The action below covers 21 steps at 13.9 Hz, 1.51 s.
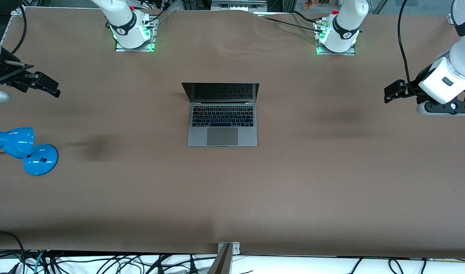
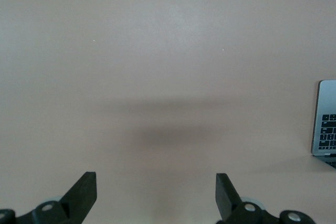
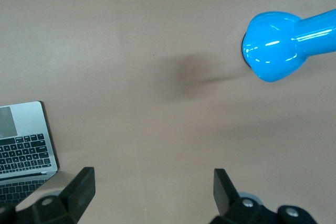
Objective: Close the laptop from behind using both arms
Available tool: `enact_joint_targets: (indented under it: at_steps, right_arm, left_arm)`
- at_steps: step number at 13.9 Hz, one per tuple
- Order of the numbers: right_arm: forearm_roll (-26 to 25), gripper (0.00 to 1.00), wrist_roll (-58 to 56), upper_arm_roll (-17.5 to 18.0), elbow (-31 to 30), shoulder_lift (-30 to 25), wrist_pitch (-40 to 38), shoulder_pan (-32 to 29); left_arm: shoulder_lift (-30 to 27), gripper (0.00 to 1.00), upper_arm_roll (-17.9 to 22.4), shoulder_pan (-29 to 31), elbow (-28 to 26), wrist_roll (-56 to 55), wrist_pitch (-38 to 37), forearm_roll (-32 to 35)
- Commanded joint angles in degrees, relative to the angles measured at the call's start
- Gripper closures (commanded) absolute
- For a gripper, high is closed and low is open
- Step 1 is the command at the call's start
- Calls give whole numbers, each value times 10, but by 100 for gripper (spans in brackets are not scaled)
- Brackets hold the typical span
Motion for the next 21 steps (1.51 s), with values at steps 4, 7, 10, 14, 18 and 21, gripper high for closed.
enact_joint_targets:
  at_steps: [4, 7, 10, 14, 18, 21]
  right_arm:
    - [9, 0, -1, 1, -1, -4, -5, 0]
    - [9, 0, -1, 1, -1, -4, -5, 0]
    - [9, 0, -1, 1, -1, -4, -5, 0]
    - [9, 0, -1, 1, -1, -4, -5, 0]
    - [17, 0, -2, 1, -1, -4, -5, 0]
    - [20, 0, -2, 0, -1, -4, -5, 0]
  left_arm:
    - [-21, 0, 4, -2, -10, 16, 5, -10]
    - [-19, 0, 3, -3, -8, 16, 5, -9]
    - [-14, 0, 3, -2, -6, 17, -2, -6]
    - [-5, 0, 5, -1, -6, 60, -8, -13]
    - [-7, 0, 4, -2, -12, 39, -13, -37]
    - [-6, 0, -2, -5, -13, 32, -12, -49]
